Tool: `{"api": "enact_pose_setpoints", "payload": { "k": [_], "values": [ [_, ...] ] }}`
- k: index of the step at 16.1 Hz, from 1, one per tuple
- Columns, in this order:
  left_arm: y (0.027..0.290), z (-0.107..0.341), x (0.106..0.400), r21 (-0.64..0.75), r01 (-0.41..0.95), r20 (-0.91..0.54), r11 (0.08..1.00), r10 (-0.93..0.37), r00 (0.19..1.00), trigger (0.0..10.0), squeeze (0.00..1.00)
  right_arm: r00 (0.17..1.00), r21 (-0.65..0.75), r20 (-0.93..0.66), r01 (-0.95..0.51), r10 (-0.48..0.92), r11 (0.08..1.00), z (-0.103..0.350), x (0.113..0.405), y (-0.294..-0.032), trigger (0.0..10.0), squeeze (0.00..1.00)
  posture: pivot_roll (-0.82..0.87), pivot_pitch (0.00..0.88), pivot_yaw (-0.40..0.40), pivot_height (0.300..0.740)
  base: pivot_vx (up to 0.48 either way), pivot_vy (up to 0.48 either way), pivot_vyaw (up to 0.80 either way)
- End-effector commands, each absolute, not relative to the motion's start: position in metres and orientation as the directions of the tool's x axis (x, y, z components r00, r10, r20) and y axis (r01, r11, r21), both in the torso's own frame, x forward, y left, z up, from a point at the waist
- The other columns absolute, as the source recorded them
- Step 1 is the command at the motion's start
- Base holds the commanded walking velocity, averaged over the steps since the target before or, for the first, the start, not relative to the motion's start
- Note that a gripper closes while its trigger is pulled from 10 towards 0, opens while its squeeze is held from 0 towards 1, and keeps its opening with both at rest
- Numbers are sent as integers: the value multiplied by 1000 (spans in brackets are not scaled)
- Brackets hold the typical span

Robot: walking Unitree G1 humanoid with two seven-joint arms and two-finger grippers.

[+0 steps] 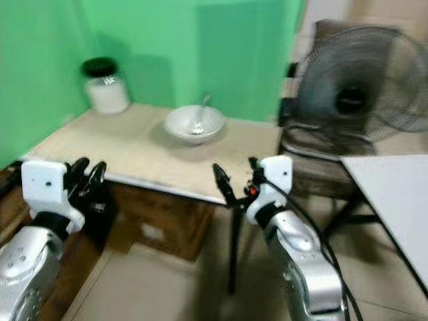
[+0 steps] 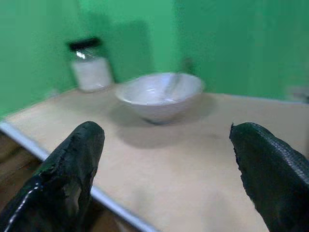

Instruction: Setting the table

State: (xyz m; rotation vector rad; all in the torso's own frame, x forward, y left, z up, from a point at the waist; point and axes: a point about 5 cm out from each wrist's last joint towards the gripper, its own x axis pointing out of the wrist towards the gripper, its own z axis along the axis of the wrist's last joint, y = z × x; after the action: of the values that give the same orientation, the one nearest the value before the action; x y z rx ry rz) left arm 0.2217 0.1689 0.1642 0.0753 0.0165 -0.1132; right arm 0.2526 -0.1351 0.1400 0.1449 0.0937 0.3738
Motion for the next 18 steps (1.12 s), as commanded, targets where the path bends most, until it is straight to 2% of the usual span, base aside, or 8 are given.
{"api": "enact_pose_setpoints", "payload": {
  "k": [1,18],
  "values": [
    [171,165,221,90,108,-20,990,-106,994,10000,0,928,162,-54,-357,369,920,142,254,-135,10000,0,-53,5,47,740,322,0,0],
    [169,164,219,86,119,-28,989,-117,993,10000,0,925,168,-59,-362,375,917,143,253,-135,10000,0,-56,17,44,740,320,0,0]
  ]
}}
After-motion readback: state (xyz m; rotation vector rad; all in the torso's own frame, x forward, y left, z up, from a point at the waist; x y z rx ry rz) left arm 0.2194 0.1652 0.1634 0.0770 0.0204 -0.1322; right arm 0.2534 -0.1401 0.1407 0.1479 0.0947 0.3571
